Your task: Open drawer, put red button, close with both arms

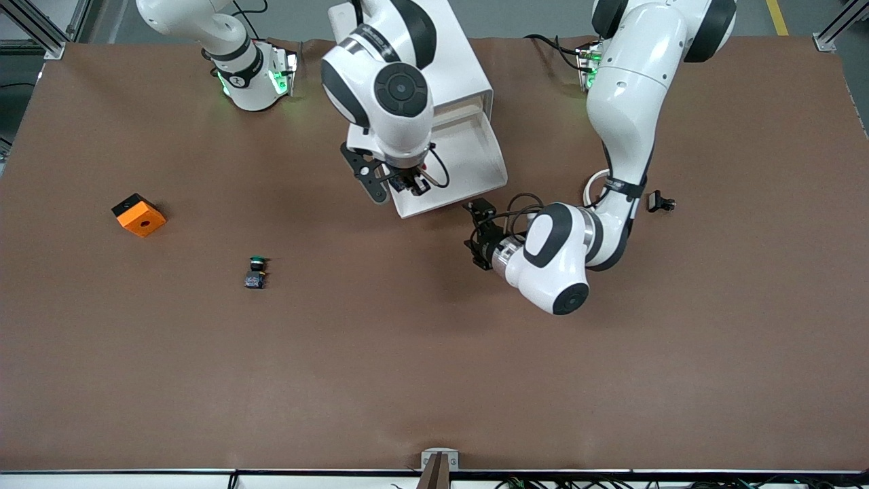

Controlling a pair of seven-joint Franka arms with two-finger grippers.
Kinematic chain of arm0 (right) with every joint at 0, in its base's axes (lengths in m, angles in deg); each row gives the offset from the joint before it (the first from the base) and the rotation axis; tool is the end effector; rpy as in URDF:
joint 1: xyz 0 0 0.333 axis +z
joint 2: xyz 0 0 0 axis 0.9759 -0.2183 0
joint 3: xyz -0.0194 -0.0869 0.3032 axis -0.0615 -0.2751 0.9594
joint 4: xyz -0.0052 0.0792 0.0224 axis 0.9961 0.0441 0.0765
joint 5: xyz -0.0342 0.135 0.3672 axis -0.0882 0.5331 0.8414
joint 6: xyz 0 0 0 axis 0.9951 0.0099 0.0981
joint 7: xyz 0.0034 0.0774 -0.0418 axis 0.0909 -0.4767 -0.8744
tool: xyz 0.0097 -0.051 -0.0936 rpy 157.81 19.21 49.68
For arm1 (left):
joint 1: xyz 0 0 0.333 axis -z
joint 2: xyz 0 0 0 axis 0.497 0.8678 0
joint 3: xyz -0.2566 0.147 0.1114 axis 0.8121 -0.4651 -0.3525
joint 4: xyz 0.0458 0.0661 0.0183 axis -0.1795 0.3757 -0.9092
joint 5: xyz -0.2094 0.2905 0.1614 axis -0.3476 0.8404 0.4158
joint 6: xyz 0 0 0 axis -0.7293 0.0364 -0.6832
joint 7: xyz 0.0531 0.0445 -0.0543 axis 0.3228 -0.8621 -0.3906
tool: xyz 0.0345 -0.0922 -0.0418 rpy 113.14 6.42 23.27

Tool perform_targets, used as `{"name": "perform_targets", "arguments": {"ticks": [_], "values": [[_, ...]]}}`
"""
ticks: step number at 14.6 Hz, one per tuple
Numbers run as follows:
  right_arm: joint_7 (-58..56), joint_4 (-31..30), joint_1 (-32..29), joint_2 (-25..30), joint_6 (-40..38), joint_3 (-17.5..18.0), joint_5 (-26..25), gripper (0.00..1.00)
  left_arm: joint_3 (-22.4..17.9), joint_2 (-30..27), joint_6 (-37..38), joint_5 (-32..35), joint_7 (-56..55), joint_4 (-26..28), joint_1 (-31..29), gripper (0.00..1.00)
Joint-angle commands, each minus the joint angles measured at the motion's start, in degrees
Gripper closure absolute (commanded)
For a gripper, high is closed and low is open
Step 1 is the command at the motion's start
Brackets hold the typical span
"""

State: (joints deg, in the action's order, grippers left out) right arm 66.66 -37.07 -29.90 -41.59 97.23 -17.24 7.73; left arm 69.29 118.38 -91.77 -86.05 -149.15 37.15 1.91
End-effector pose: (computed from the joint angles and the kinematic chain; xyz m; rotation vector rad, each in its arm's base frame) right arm 0.4556 0.4873 0.4066 2.6259 -1.4465 -0.1837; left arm 0.5918 -0.3804 0.2370 -1.6860 -2.0559 1.1644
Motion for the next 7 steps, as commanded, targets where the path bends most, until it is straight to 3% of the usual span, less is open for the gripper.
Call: {"name": "perform_targets", "arguments": {"ticks": [1, 5, 7], "values": [[6.74, 0.84, 2.17, -2.46, 3.86, -0.71, 2.05, 0.64, -2.29, 0.47, 0.10, 5.22, 8.36, -2.92, 0.64, 0.00], [10.97, 0.66, 2.61, -3.96, 7.13, -0.71, 4.78, 0.64, -6.16, -1.29, -2.70, 12.86, 31.54, -3.80, 1.25, 0.00], [11.15, 0.49, 3.48, -4.40, 7.66, -0.71, 4.87, 0.63, -6.78, -1.73, -6.48, 15.17, 36.33, -3.80, 1.25, 0.00]]}}
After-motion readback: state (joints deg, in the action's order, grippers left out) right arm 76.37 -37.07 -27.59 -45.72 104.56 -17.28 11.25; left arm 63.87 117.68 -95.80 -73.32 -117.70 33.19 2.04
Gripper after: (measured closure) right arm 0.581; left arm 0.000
